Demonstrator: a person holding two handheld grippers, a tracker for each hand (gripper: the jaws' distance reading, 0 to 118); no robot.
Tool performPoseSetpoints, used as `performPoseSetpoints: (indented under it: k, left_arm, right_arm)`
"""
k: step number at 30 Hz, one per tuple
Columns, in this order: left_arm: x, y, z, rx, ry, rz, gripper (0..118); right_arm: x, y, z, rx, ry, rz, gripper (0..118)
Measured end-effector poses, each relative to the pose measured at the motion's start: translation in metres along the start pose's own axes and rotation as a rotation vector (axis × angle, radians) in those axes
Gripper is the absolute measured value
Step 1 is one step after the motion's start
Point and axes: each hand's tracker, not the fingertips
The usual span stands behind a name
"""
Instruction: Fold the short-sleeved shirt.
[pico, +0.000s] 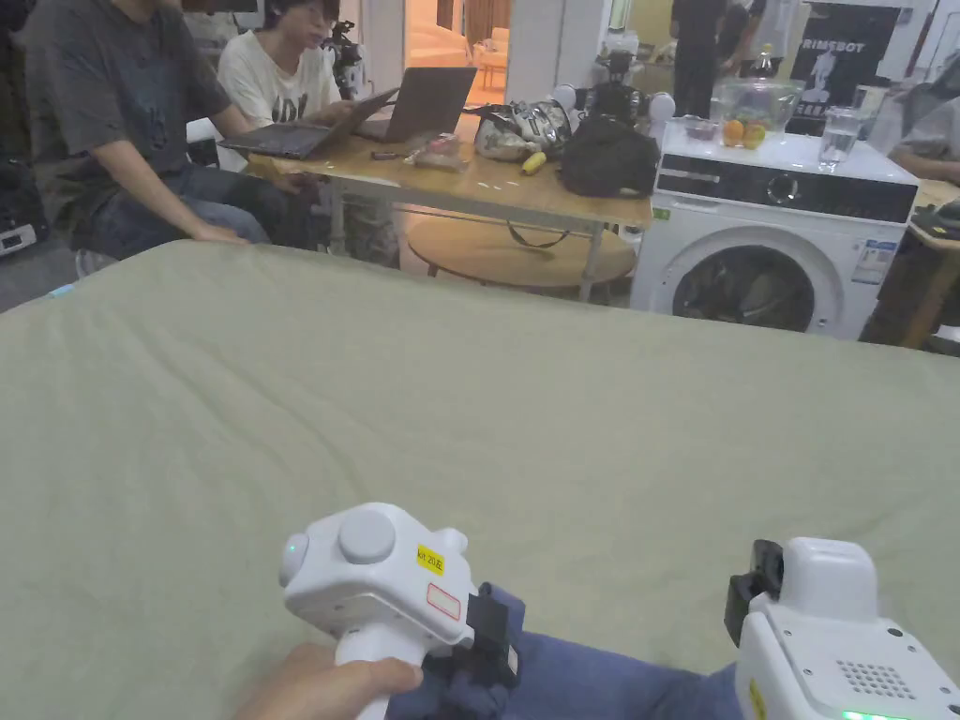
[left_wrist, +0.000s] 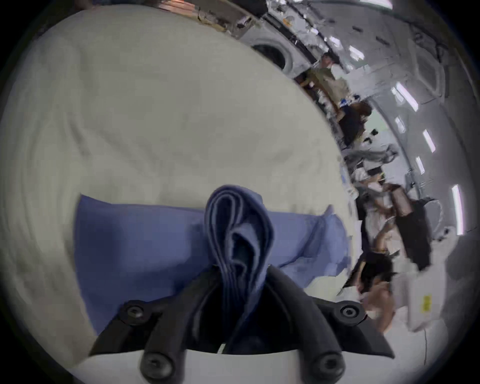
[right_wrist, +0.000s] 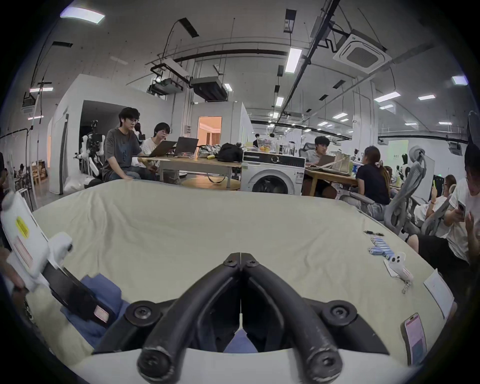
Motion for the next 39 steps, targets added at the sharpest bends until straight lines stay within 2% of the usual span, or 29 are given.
performPoseSetpoints:
  k: [2, 3, 4, 6, 9, 12, 14, 16, 18, 19, 22, 23, 26, 30, 34, 39]
  left_arm:
    - [-0.002, 0.001, -0.014, -0.028, 0.028, 0.023, 12]
    - [-0.003, 0.002, -0.016, -0.022, 0.01, 0.025, 23]
    - [0.003, -0.002, -0.015, -0.019, -0.064, 0.04, 39]
    - [0.008, -0.001, -0.007, -0.02, -0.084, 0.026, 53]
    - [0.016, -0.004, 0.011, -0.044, -0.1, -0.012, 54]
    - [0.017, -0.003, 0.034, -0.015, -0.216, 0.006, 54]
    - [0.018, -0.002, 0.05, 0.054, -0.246, -0.041, 42]
    - [0.021, 0.0, 0.061, 0.112, -0.219, -0.082, 18]
    - [0.019, 0.003, 0.059, 0.161, -0.197, -0.109, 12]
    - [0.016, 0.002, 0.055, 0.161, -0.128, -0.081, 7]
    - [0.011, 0.001, 0.03, 0.079, -0.006, -0.097, 5]
    - [0.01, -0.001, 0.021, 0.054, -0.016, -0.093, 4]
    - [0.013, -0.014, -0.013, -0.053, -0.176, -0.081, 4]
    - [0.019, -0.027, -0.046, -0.079, -0.313, -0.081, 4]
    - [0.011, -0.031, -0.075, -0.102, -0.284, -0.003, 0]
    - [0.016, -0.032, -0.065, -0.079, -0.264, -0.016, 0]
  right_arm:
    - [0.007, -0.002, 0.0, -0.009, -0.008, -0.006, 0]
    - [0.008, -0.003, 0.0, -0.013, -0.013, -0.009, 0]
    - [0.011, -0.004, 0.0, -0.018, -0.02, -0.011, 0]
    - [0.015, -0.006, 0.001, -0.02, -0.023, -0.014, 0]
    - [0.017, -0.006, 0.002, -0.024, -0.029, -0.013, 0]
    - [0.019, -0.006, 0.004, -0.022, -0.033, -0.012, 0]
    - [0.021, -0.006, 0.004, -0.022, -0.031, -0.016, 0]
    - [0.022, -0.007, 0.004, -0.024, -0.033, -0.019, 0]
    - [0.024, -0.007, 0.005, -0.025, -0.033, -0.022, 0]
    - [0.024, -0.008, 0.005, -0.026, -0.036, -0.023, 0]
    - [0.026, -0.01, 0.004, -0.032, -0.037, -0.027, 0]
    - [0.026, -0.011, 0.004, -0.034, -0.037, -0.027, 0]
    - [0.028, -0.013, 0.004, -0.042, -0.039, -0.029, 0]
    - [0.029, -0.014, 0.007, -0.044, -0.037, -0.038, 0]
    - [0.03, -0.015, 0.008, -0.041, -0.041, -0.028, 0]
    - [0.033, -0.015, 0.01, -0.043, -0.048, -0.023, 0]
